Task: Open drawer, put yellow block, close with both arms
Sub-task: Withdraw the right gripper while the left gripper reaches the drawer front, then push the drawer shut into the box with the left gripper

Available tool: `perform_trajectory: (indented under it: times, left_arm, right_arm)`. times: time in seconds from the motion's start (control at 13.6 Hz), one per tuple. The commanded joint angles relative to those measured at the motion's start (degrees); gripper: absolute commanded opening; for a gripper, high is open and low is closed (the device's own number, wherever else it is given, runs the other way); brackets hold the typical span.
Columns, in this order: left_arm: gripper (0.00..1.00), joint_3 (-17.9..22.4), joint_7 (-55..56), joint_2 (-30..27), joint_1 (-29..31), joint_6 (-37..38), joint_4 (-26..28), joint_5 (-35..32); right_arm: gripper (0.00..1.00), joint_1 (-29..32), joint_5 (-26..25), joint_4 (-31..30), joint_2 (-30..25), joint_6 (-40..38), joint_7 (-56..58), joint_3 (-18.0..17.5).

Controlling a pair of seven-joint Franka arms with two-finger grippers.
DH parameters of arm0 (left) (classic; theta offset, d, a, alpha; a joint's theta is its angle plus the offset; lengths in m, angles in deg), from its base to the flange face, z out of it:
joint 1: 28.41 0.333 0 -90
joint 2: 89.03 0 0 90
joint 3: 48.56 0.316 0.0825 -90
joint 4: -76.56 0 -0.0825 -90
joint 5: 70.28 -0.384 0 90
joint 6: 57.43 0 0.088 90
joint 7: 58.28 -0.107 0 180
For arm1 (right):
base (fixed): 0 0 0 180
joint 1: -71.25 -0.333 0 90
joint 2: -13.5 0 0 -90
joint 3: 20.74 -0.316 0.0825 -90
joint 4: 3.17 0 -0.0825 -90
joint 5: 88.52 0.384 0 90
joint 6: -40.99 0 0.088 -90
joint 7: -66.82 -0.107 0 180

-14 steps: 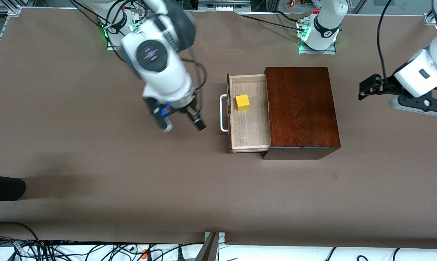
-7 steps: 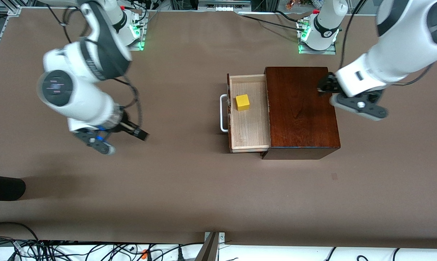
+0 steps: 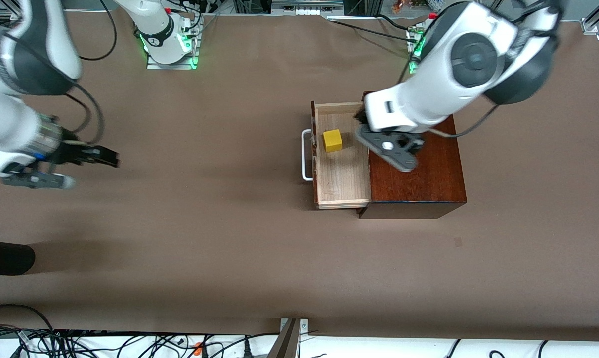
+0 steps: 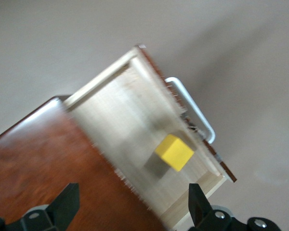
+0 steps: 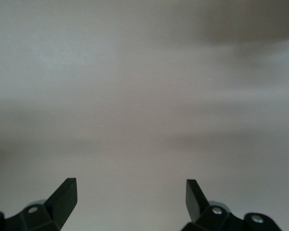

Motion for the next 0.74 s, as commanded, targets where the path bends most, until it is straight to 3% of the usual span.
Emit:
perform_trajectory:
  times: [0.0,0.29,0.66]
  left_arm:
    - [1.00,-0.07,-12.17,4.61,-4.54,-3.79,-2.62,-2.19]
    - [1.00,0.02,-23.60,9.09,-10.69,-8.99,-2.62,-7.46]
    - [1.00,0.02,-36.11,14.81,-14.65,-14.34,-2.80,-13.18]
  right_arm:
    - [1.00,1.82,-2.30,-2.26,-6.92,-3.84,4.45,-0.01]
    - [1.00,3.23,-2.76,0.99,-8.61,-8.85,4.64,0.26]
    - [1.00,3.58,-2.06,1.70,-9.14,-8.77,4.28,1.31]
